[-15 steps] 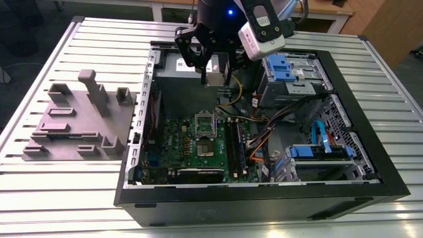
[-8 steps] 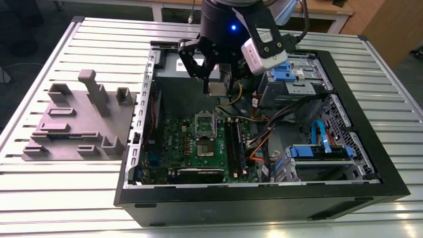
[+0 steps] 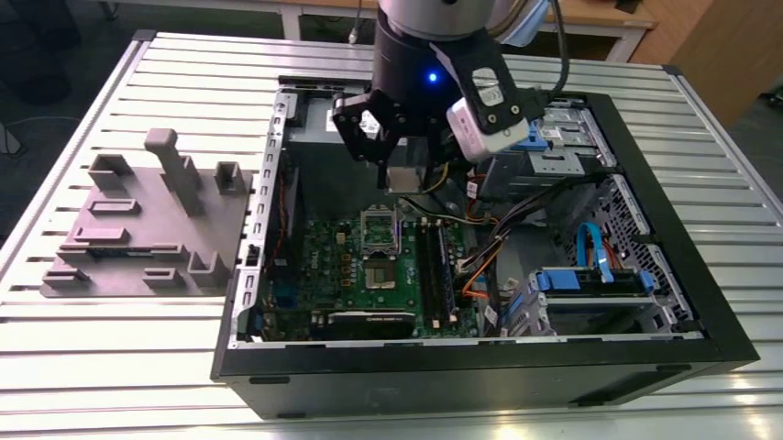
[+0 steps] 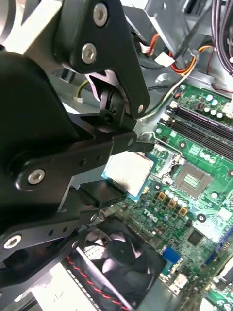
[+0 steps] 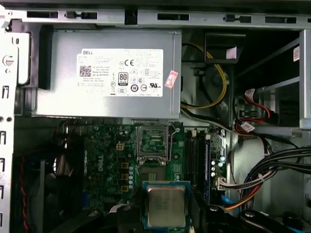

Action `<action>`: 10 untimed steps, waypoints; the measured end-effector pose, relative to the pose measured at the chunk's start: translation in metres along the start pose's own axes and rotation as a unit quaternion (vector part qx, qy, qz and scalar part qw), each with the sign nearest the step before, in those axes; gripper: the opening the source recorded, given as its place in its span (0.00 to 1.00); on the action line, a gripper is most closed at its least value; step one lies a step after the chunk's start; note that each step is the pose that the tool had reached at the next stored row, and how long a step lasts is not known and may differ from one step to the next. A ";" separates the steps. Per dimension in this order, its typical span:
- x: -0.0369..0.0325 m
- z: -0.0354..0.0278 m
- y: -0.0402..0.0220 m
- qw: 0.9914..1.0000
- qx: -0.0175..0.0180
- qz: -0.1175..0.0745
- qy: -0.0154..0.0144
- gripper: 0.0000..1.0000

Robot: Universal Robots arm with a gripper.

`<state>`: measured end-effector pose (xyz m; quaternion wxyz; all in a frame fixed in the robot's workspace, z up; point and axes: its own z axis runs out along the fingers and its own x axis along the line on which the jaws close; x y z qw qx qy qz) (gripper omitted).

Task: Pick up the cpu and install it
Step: 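Place the cpu into insertion slot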

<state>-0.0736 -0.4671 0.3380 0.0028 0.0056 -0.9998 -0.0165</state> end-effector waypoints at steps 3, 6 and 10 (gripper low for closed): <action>0.0001 0.0055 -0.0026 1.000 0.000 0.000 0.000 0.47; 0.0000 0.0110 -0.0030 1.000 0.000 0.000 0.000 0.47; -0.0001 0.0183 -0.0032 1.000 0.000 0.000 0.000 0.47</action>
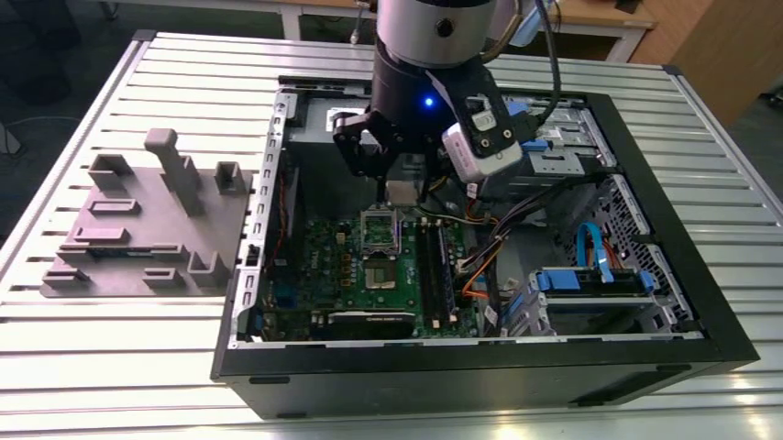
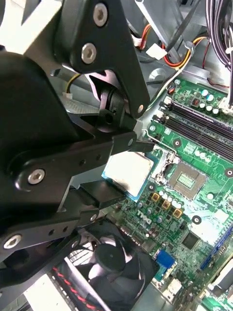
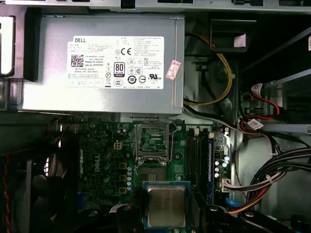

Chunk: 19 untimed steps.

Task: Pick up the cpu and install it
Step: 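Place the cpu into insertion slot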

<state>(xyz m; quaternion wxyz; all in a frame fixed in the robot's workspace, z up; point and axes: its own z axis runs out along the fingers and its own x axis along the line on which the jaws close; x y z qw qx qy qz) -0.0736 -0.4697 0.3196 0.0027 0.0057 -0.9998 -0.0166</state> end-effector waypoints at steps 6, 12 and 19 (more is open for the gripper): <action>0.0001 0.0109 -0.0008 1.000 0.000 0.000 0.001 0.47; 0.0005 0.0218 -0.0018 1.000 0.000 0.000 0.003 0.47; 0.0006 0.0333 -0.0114 1.000 0.000 0.000 0.006 0.47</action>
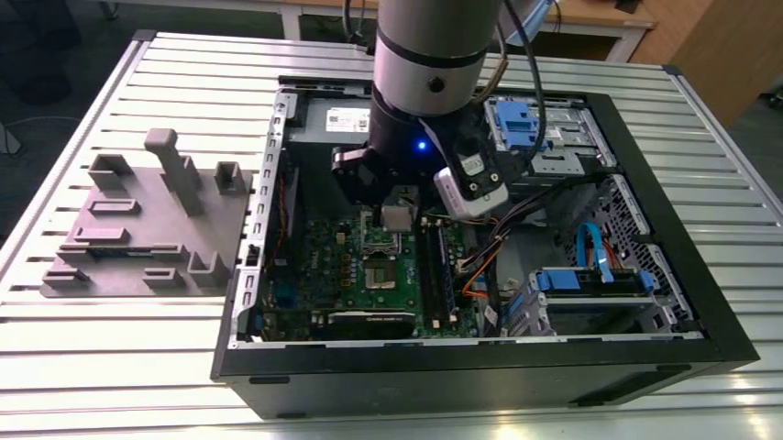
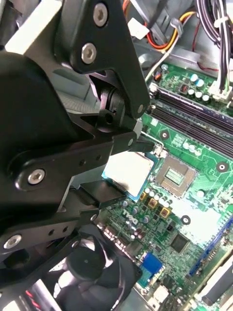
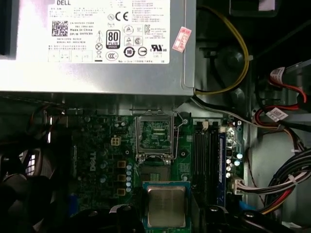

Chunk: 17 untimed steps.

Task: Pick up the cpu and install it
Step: 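Place the cpu into insertion slot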

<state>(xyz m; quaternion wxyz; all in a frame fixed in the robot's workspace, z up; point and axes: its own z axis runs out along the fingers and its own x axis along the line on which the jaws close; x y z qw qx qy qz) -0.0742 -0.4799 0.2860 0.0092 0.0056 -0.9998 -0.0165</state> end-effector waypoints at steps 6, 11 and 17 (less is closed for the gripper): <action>-0.0001 0.0089 -0.0007 1.000 0.000 0.000 0.008 0.47; -0.0004 0.0179 -0.0019 1.000 0.000 0.000 0.008 0.47; -0.0003 0.0286 -0.0100 1.000 0.000 0.000 0.009 0.47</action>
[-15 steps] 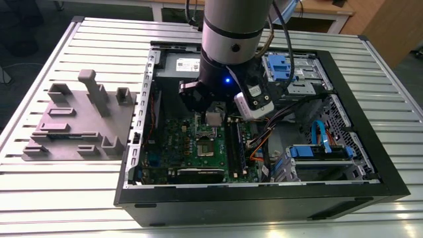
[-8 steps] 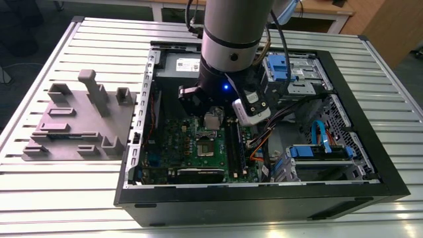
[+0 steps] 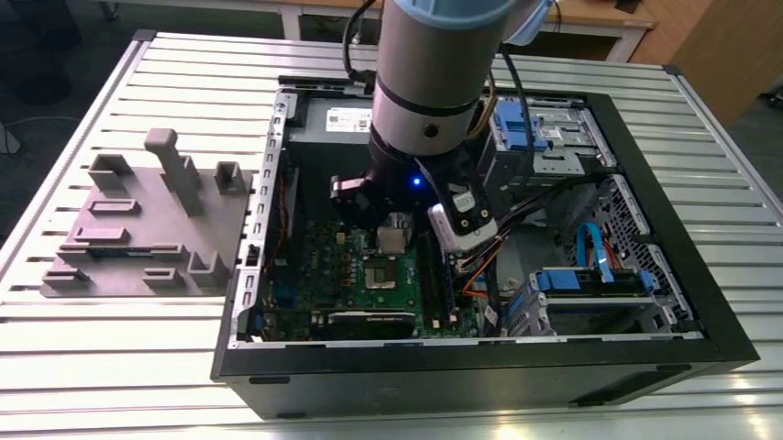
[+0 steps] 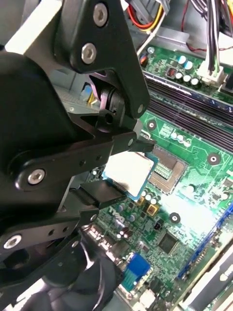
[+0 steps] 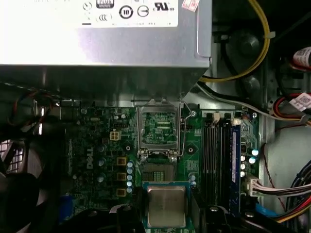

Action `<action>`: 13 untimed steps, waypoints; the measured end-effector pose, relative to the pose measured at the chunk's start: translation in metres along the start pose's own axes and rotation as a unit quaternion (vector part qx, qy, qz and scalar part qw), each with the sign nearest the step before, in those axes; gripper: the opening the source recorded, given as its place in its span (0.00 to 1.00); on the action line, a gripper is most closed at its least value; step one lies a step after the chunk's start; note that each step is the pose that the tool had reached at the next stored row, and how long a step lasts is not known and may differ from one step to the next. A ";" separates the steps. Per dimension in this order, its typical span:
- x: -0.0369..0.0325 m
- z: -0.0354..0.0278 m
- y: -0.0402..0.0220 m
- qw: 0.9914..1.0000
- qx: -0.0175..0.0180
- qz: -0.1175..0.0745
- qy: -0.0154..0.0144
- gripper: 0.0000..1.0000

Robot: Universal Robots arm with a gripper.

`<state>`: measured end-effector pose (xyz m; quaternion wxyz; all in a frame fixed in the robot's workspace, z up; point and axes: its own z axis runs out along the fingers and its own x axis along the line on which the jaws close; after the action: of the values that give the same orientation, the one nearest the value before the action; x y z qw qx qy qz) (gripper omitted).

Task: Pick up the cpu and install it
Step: 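Place the cpu into insertion slot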

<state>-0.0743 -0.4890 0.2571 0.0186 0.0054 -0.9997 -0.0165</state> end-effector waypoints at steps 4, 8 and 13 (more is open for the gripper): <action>-0.0004 0.0072 -0.0004 1.000 0.000 0.000 0.000 0.47; -0.0006 0.0145 -0.0042 1.000 0.000 0.000 0.000 0.47; -0.0009 0.0234 -0.0048 1.000 0.000 0.000 0.000 0.47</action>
<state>-0.0742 -0.4930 0.2336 0.0186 0.0055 -0.9997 -0.0165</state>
